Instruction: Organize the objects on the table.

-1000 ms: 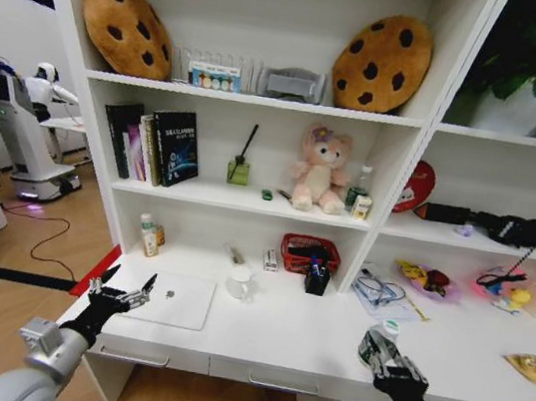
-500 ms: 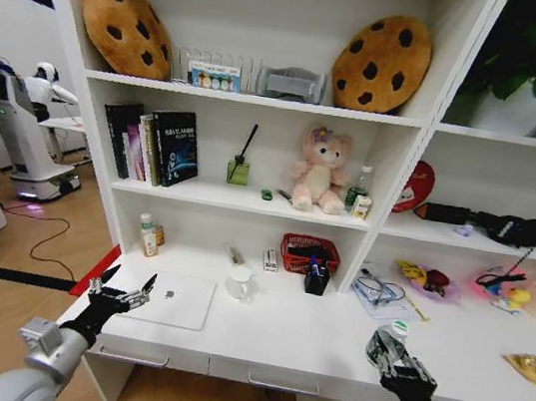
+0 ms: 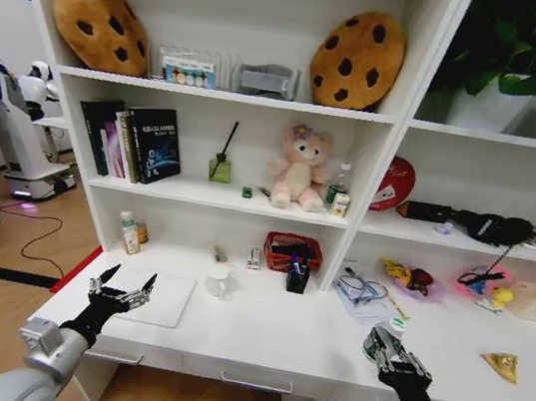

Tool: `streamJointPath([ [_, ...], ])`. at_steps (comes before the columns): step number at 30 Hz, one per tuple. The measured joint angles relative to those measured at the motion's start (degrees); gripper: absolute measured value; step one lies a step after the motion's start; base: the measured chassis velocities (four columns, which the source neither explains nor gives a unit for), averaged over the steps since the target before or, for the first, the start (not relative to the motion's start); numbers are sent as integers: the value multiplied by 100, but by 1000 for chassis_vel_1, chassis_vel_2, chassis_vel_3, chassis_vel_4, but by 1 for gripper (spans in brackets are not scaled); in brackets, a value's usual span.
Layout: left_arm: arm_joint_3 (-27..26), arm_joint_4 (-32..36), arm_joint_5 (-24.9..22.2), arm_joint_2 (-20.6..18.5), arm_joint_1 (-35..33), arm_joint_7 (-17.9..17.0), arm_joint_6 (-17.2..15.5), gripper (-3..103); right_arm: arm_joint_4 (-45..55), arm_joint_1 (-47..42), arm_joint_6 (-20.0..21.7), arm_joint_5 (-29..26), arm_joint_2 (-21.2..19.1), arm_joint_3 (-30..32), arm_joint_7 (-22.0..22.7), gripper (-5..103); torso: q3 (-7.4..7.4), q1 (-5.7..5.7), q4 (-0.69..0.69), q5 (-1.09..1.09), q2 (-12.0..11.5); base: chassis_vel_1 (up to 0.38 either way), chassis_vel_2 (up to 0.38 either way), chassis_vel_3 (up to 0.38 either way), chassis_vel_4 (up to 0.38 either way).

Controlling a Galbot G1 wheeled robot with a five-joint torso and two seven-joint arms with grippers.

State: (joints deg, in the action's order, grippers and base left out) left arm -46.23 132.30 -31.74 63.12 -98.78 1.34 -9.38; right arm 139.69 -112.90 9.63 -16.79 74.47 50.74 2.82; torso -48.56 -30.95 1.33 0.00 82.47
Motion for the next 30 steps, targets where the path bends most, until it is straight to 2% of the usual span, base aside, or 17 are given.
streamJointPath([
  [19,0,0,0,0,0,0,0,100,79,-92,30,86,72,-220,237,25,0,0,-1,0,0,-145,-136,139,138],
  [20,0,0,0,0,0,1,0,100,148,-138,144,148,95,-375,514,25,-1,0,-2,2,-1,-104,-110,98,131],
  [21,0,0,0,0,0,1,0,100,148,-138,144,148,95,-375,514,25,-1,0,-2,2,-1,-104,-110,98,131],
  [25,0,1,0,0,0,1,0,100,328,-308,495,253,178,-940,1315,25,-1,0,0,2,0,-57,-63,49,76],
  [26,0,1,0,0,0,1,0,100,328,-308,495,253,178,-940,1315,25,-1,0,0,2,0,0,0,0,0],
  [27,0,0,0,0,0,1,0,100,340,-336,598,173,193,-1060,1555,25,0,0,0,0,0,0,0,0,0],
  [28,0,0,0,0,0,1,0,100,350,-375,919,-335,219,-1407,2272,25,0,0,0,-1,0,0,0,0,0],
  [29,-1,0,0,0,0,1,0,100,350,-346,1396,-1142,210,-1576,3032,25,0,0,-1,-1,0,0,0,0,0],
  [30,-1,0,0,0,0,1,0,100,350,-346,1396,-1142,210,-1576,3032,25,0,0,-1,-1,0,0,0,0,0],
])
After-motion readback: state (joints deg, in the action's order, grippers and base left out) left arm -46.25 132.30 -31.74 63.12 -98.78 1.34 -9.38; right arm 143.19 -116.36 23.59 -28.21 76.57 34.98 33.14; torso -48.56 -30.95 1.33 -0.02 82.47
